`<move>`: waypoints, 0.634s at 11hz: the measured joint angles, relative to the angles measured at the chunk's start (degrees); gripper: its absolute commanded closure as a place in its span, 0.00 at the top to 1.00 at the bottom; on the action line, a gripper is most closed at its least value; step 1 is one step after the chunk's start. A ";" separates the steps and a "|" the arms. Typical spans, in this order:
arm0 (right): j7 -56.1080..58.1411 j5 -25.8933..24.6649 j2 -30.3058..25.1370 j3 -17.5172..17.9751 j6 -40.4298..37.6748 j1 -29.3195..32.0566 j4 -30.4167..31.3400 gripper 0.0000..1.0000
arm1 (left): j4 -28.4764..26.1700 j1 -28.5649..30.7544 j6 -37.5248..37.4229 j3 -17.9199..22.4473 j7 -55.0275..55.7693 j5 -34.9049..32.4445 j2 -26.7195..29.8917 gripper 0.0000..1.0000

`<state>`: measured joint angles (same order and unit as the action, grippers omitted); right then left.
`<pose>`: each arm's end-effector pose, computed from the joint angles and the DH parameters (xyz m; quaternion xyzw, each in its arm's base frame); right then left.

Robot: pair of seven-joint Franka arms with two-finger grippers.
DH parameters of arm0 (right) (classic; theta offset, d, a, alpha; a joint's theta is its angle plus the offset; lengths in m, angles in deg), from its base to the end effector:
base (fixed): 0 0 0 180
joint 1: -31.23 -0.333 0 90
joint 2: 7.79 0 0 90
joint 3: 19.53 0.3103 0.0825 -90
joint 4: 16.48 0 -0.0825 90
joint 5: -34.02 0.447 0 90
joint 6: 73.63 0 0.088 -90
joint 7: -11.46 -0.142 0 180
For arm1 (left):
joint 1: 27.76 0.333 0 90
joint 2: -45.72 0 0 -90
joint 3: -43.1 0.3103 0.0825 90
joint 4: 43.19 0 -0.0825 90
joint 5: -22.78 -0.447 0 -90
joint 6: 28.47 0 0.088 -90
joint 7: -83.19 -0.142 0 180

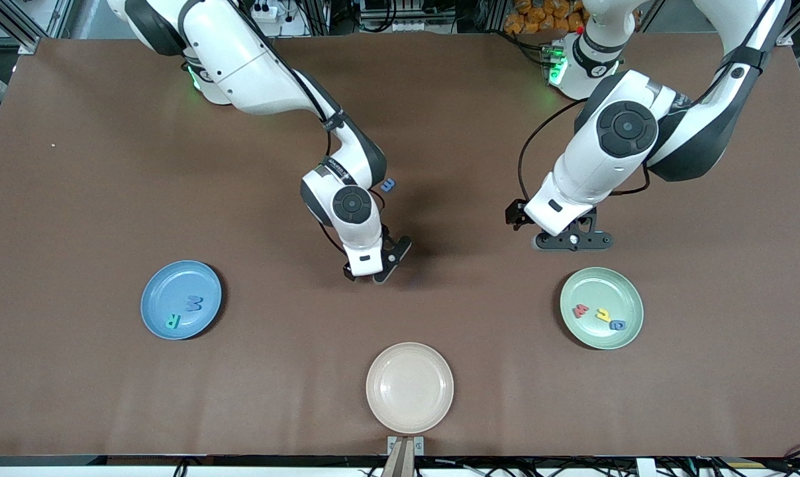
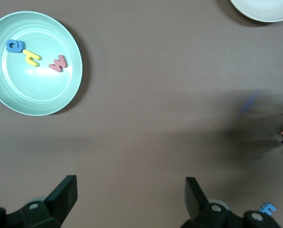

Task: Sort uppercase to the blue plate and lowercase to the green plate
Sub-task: 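Grasp the pink Q with the right gripper while the left gripper returns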

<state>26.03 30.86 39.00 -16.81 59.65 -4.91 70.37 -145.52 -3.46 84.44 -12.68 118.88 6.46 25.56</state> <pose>0.5876 0.4666 0.0945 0.8880 0.4598 -0.0019 0.0032 0.6022 -0.3013 0.3643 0.9999 -0.0057 -0.0084 0.0109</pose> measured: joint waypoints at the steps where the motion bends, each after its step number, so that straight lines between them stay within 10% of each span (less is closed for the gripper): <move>1: 0.00 0.00 0.00 0.00 0.00 0.00 0.01 0.85 | 0.00 0.02 0.00 0.00 0.00 0.00 0.00 1.00; 3: 0.00 -0.09 0.00 0.00 0.01 0.00 0.05 0.61 | 0.00 0.04 0.00 0.00 0.00 0.00 0.00 1.00; 5: 0.01 -0.36 -0.07 0.00 0.14 -0.01 0.06 0.00 | 0.00 0.04 0.00 0.00 0.00 0.00 0.00 1.00; 7: 0.01 -0.41 -0.29 0.07 0.29 -0.03 0.06 0.00 | -0.01 0.05 0.00 0.00 0.00 0.00 0.00 1.00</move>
<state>26.04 30.45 38.71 -16.75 59.94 -4.93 70.44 -145.53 -3.41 84.44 -12.68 118.89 6.46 25.56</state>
